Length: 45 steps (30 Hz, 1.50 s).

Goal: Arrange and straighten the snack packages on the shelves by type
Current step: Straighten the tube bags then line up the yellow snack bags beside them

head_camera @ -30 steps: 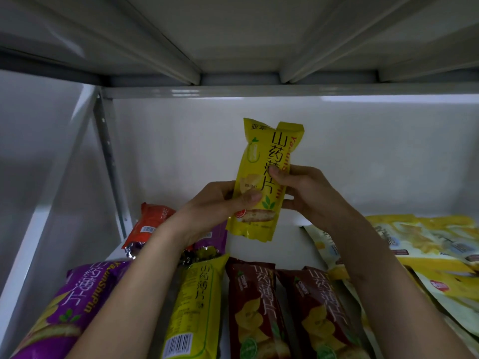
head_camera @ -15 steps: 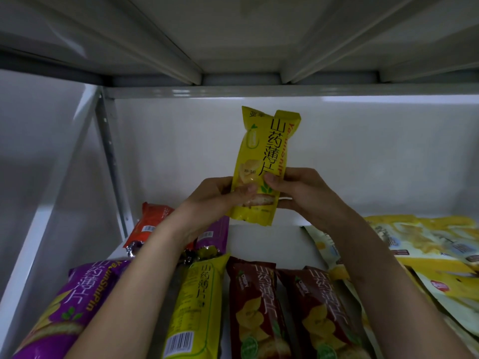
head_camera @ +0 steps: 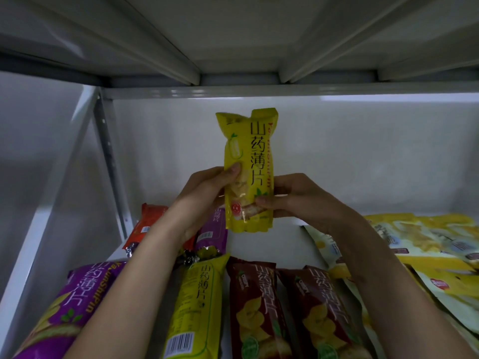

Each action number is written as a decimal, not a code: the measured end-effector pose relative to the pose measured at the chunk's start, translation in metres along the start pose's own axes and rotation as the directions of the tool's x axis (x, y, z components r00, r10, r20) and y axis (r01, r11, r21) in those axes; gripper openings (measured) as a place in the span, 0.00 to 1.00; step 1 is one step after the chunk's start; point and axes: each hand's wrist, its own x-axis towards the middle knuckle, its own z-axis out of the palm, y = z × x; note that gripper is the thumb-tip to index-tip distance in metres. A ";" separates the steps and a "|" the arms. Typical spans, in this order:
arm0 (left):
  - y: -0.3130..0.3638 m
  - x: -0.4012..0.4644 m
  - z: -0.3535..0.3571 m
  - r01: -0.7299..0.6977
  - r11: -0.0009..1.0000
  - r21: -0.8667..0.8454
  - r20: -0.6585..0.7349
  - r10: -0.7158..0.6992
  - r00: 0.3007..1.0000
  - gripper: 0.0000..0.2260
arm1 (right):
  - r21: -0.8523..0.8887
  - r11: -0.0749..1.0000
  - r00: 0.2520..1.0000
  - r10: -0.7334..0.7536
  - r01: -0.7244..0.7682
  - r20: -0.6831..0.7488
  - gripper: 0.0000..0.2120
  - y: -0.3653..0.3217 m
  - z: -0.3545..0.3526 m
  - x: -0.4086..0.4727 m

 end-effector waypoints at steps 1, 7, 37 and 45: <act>0.001 0.001 0.000 -0.023 1.000 -0.020 -0.024 0.023 0.999 0.21 | -0.025 1.000 1.000 0.007 -0.006 0.019 0.16 0.000 0.001 0.000; -0.001 0.002 -0.008 -0.127 0.991 -0.038 -0.098 0.123 0.988 0.17 | -0.002 1.000 0.997 0.015 -0.015 0.070 0.22 -0.001 0.005 -0.001; 0.006 0.000 -0.001 -0.209 0.975 -0.075 -0.165 0.195 0.967 0.14 | 0.057 0.990 0.988 -0.124 0.130 -0.096 0.13 -0.010 0.012 0.002; 0.010 -0.003 0.008 -0.170 0.979 -0.112 -0.102 0.159 0.982 0.15 | 0.070 0.953 0.928 -0.266 0.293 -0.261 0.10 -0.008 0.013 0.004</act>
